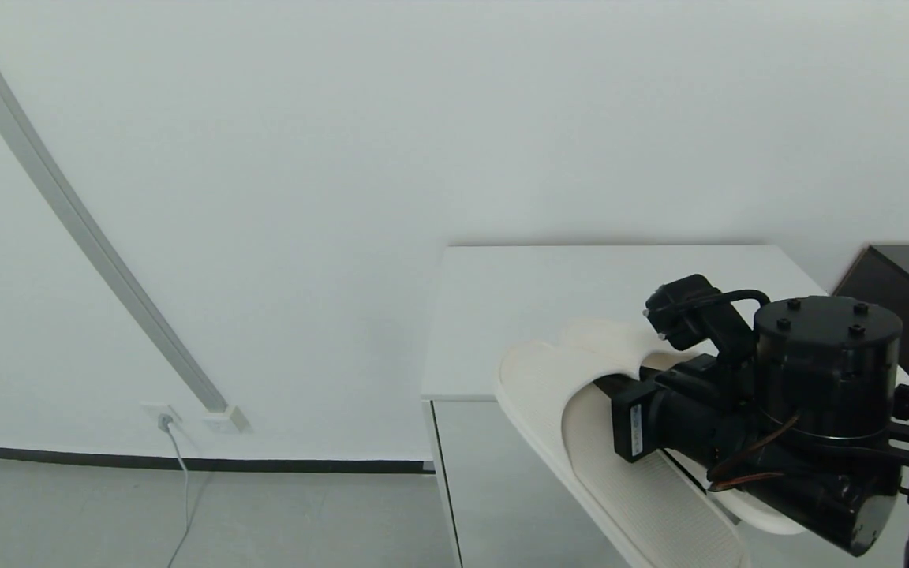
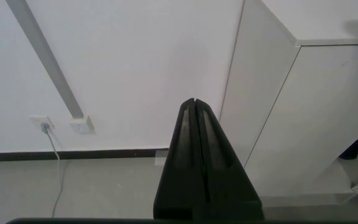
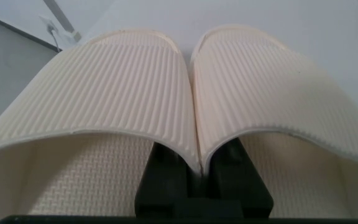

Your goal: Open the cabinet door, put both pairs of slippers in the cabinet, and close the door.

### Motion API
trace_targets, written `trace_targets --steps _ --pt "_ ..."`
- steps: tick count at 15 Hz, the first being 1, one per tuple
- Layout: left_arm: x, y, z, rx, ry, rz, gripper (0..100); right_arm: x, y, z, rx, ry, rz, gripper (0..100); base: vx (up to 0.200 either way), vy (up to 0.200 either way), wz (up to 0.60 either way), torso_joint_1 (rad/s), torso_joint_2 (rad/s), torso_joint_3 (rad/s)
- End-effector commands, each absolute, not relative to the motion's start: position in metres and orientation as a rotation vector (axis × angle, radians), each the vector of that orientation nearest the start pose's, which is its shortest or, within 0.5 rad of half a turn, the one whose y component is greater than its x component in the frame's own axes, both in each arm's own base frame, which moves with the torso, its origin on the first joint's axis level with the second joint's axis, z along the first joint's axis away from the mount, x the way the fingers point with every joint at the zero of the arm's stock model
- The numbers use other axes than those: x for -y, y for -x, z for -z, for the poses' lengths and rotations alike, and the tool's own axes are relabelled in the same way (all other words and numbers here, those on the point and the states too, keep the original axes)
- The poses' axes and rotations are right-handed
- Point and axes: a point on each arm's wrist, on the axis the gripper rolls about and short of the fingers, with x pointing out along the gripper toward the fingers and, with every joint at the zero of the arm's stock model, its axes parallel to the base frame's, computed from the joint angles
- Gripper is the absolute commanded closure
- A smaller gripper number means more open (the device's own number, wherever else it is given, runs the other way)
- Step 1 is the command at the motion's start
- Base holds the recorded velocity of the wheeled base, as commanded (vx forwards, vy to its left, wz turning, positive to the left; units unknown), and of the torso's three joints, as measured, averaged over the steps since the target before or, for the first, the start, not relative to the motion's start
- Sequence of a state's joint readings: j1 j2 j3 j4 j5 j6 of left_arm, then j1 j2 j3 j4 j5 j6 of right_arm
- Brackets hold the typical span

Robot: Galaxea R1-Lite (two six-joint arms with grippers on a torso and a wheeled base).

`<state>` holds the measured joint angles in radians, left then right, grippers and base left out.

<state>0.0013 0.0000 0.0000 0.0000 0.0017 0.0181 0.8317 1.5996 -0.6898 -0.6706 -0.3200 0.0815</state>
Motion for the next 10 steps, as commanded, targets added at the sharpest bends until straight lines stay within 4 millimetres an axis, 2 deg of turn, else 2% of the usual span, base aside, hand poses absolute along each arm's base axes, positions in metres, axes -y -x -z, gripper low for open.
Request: trace_targets --steps 1,9,10 --pt "0.0000 0.0228 -0.0755 0.000 -0.017 -0.003 100 -0.1991 -0.1900 -0.1814 -0.232 0.060 -0.502 100 -0.200 0.000 0.00 0.017 0.02 0.002" --pt "0.0000 0.0228 -0.0755 0.000 -0.018 -0.003 100 -0.1995 -0.1886 -0.1791 -0.216 0.080 -0.513 100 -0.200 0.000 0.00 -0.001 0.00 0.004" --pt "0.0000 0.0228 -0.0755 0.000 -0.017 -0.003 100 -0.1994 -0.1891 -0.1794 -0.210 0.076 -0.510 100 0.000 0.000 0.00 0.000 0.00 0.000"
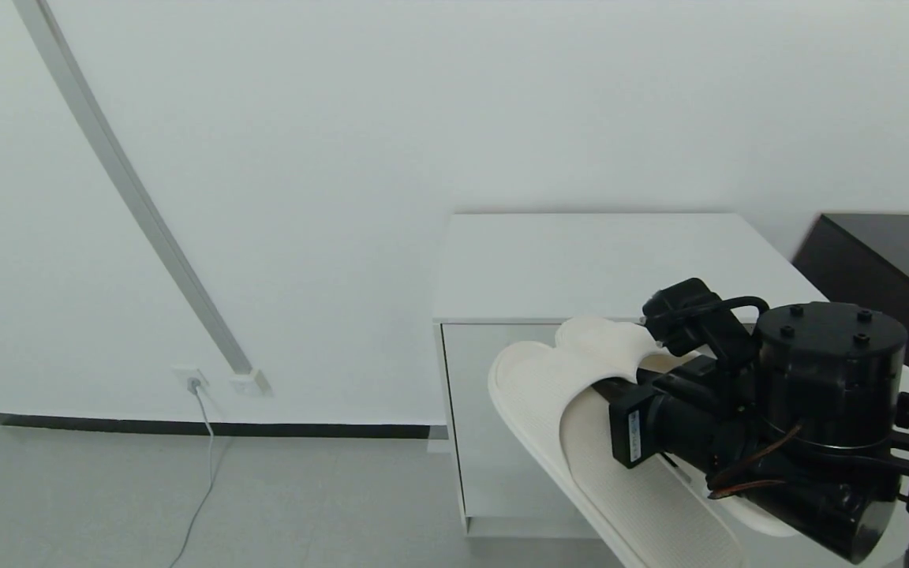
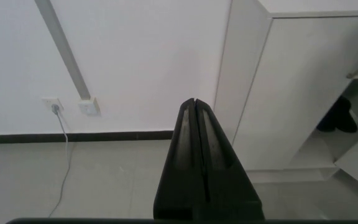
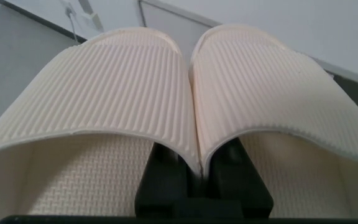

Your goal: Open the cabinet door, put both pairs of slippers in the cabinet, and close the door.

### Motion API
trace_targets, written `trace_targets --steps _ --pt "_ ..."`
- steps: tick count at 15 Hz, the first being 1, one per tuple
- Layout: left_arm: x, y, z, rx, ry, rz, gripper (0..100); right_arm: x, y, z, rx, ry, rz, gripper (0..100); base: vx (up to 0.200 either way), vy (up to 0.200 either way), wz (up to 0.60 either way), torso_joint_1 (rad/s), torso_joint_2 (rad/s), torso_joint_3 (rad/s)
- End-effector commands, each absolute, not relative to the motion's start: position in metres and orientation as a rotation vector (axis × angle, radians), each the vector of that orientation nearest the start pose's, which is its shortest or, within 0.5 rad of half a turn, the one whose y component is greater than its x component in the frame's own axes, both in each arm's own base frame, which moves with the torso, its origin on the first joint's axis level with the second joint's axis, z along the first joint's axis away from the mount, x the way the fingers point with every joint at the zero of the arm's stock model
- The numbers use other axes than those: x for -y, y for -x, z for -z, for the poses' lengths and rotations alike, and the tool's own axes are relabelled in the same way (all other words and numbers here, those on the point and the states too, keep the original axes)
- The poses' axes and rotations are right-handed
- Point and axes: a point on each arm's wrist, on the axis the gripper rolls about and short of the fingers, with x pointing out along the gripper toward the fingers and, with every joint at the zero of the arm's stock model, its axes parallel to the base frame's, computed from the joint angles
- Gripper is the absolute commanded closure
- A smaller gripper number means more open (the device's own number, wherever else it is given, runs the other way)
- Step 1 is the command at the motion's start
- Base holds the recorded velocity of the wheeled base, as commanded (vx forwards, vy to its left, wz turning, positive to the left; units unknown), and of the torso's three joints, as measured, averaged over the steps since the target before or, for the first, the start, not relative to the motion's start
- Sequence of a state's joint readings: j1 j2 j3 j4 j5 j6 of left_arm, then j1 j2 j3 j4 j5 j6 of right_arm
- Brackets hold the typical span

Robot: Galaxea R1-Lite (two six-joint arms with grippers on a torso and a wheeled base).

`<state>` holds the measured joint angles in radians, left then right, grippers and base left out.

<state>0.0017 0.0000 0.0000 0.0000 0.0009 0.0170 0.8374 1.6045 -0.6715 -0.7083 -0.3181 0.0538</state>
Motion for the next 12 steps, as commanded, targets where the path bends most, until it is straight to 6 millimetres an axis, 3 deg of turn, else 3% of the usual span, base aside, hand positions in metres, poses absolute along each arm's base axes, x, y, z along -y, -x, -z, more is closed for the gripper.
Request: trace_targets --steps 1,12 --pt "0.0000 0.0228 -0.0755 0.000 -0.018 -0.003 100 -0.1991 -0.1888 -0.1783 -0.213 0.077 -0.512 100 0.000 0.000 0.00 0.000 0.00 0.000" --pt "0.0000 0.0228 -0.0755 0.000 -0.020 -0.003 100 -0.2014 -0.1903 -0.1763 -0.218 0.081 -0.513 100 0.000 0.000 0.00 0.000 0.00 0.000"
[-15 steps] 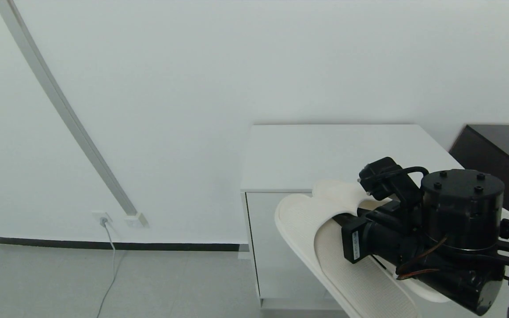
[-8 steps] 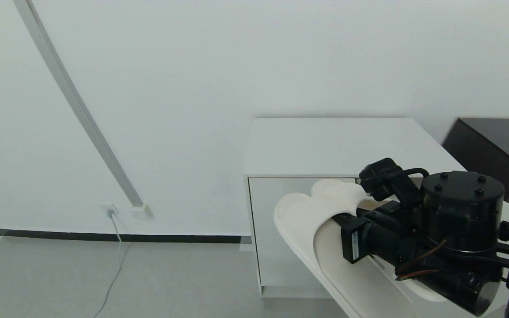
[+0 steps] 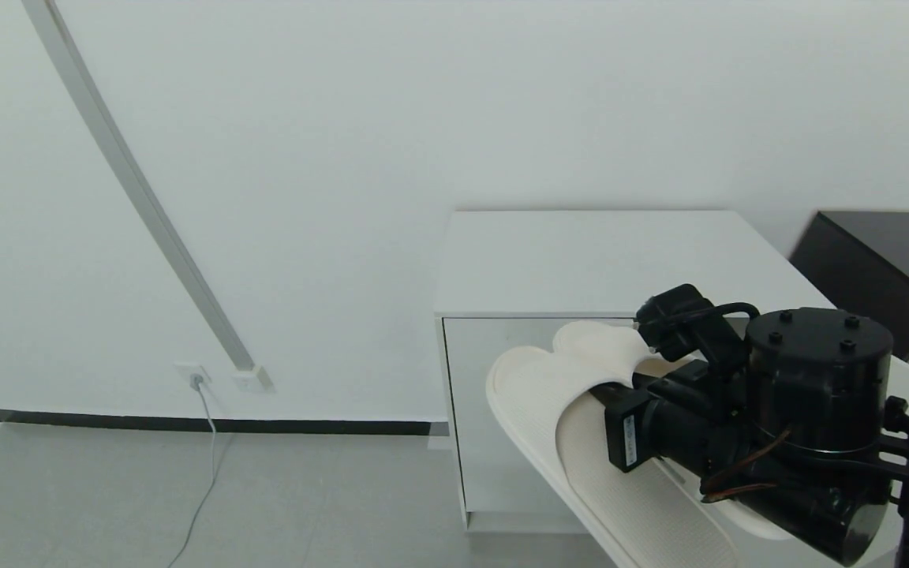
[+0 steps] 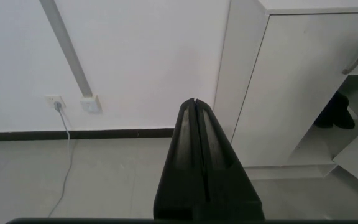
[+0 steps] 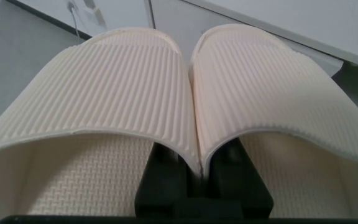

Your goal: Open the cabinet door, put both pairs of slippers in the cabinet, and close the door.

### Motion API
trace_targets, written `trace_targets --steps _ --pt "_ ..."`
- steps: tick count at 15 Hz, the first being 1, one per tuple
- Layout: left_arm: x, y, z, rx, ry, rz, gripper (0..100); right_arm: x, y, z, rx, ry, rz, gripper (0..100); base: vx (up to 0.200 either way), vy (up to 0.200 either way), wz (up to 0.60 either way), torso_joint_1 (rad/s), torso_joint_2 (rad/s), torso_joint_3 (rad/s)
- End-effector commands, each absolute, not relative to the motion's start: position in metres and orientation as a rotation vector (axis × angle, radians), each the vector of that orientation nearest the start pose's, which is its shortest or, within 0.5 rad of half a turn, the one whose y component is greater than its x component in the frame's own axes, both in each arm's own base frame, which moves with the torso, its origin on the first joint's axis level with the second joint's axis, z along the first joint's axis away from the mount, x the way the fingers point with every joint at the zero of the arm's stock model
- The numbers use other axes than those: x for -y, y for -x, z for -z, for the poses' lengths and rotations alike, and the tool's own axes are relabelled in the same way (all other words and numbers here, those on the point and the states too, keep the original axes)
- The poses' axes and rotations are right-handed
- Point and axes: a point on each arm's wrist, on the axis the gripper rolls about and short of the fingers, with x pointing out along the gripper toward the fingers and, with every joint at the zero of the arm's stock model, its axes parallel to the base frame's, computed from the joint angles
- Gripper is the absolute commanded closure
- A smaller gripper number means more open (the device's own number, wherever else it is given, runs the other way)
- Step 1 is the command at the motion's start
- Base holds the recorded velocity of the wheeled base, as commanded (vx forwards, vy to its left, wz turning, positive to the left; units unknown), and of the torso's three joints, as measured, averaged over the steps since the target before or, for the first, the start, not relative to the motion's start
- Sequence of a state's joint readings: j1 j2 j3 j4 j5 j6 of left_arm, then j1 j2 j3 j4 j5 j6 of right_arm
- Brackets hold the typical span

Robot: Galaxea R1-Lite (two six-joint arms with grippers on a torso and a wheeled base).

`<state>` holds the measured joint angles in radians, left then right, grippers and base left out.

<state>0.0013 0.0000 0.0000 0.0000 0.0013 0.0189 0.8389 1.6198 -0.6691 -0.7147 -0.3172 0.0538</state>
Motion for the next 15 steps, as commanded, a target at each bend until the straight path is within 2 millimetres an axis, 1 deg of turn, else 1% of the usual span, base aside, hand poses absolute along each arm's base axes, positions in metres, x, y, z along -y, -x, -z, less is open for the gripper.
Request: trace_targets --steps 1,5,15 --pt "0.0000 0.0228 -0.0755 0.000 -0.020 -0.003 100 -0.2013 -0.1902 -0.1759 -0.219 0.082 -0.513 100 0.000 0.000 0.00 0.000 0.00 0.000" --pt "0.0000 0.0228 -0.0755 0.000 -0.021 -0.003 100 -0.2020 -0.1908 -0.1758 -0.219 0.082 -0.513 100 0.000 0.000 0.00 0.000 0.00 0.000" --pt "0.0000 0.0227 -0.0755 -0.002 -0.021 -0.003 100 -0.2011 -0.1901 -0.1761 -0.212 0.078 -0.512 100 0.000 -0.200 0.00 0.004 0.00 0.000"
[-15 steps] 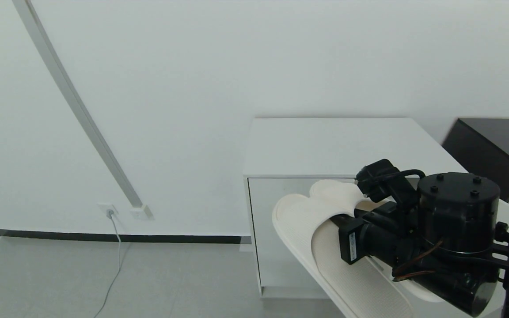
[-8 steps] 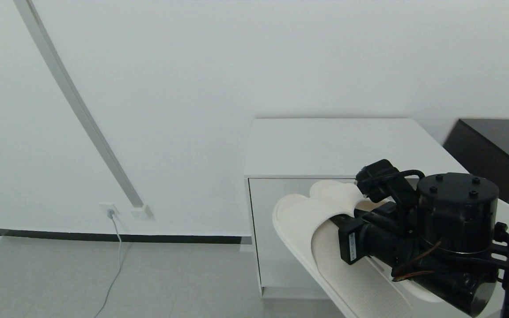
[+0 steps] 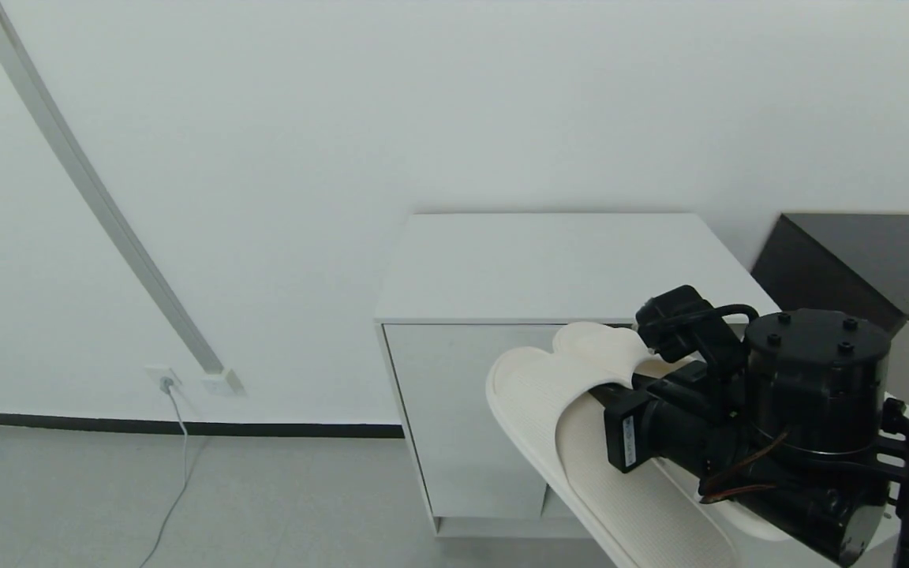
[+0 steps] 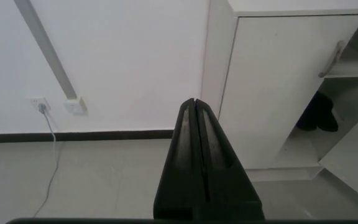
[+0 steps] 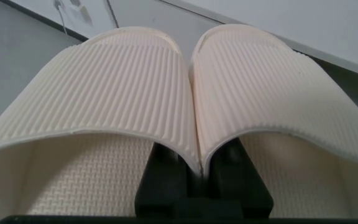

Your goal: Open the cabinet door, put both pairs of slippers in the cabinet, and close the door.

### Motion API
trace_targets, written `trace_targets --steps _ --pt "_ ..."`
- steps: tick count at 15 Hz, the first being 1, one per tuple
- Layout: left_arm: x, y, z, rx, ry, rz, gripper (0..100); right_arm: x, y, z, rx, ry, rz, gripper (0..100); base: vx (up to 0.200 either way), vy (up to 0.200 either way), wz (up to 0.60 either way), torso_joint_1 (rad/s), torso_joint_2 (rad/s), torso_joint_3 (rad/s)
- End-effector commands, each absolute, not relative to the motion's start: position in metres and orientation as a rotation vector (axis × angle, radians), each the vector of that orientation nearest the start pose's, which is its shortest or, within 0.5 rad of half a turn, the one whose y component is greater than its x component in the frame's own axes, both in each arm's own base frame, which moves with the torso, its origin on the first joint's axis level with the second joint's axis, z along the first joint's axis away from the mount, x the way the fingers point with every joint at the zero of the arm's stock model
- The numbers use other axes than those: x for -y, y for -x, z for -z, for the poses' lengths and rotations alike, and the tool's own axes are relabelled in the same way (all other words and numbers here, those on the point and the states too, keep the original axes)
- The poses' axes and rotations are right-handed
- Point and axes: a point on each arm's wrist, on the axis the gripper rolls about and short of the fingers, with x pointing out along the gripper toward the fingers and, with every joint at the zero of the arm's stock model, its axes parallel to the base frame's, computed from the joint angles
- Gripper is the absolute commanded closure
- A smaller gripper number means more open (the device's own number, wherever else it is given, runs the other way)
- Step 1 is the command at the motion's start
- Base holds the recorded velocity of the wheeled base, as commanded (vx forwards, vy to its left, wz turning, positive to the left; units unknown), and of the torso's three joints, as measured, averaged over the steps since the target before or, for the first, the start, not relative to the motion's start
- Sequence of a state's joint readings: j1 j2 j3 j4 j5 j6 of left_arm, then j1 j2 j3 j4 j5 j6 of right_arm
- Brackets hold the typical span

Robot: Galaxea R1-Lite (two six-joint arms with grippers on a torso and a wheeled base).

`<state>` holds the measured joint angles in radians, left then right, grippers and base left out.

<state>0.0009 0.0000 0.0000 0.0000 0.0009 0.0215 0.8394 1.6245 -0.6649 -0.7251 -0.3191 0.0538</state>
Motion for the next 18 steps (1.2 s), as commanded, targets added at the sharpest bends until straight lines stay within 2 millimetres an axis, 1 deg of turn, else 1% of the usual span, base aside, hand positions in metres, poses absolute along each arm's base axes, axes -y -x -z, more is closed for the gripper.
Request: trace_targets --steps 1,9,11,14,18 --pt "0.0000 0.0228 -0.0755 0.000 -0.021 -0.003 100 -0.2010 -0.1900 -0.1757 -0.214 0.078 -0.512 100 0.000 -0.200 0.00 -0.002 0.00 0.007" --pt "0.0000 0.0227 -0.0755 -0.002 -0.023 -0.003 100 -0.2010 -0.1899 -0.1748 -0.215 0.079 -0.513 100 0.000 -0.200 0.00 0.001 0.00 0.003" --pt "0.0000 0.0228 -0.0755 0.000 -0.021 -0.003 100 -0.1990 -0.1876 -0.1706 -0.226 0.097 -0.515 100 0.000 -0.200 0.00 0.005 0.00 0.002" --pt "0.0000 0.0228 -0.0755 0.000 -0.021 -0.003 100 -0.1988 -0.1879 -0.1700 -0.191 0.090 -0.518 100 0.000 0.000 0.00 0.000 0.00 0.000" --pt "0.0000 0.0227 -0.0755 -0.002 -0.021 -0.003 100 -0.1966 -0.1858 -0.1662 -0.198 0.112 -0.524 100 0.000 0.000 0.00 0.000 0.00 0.000"
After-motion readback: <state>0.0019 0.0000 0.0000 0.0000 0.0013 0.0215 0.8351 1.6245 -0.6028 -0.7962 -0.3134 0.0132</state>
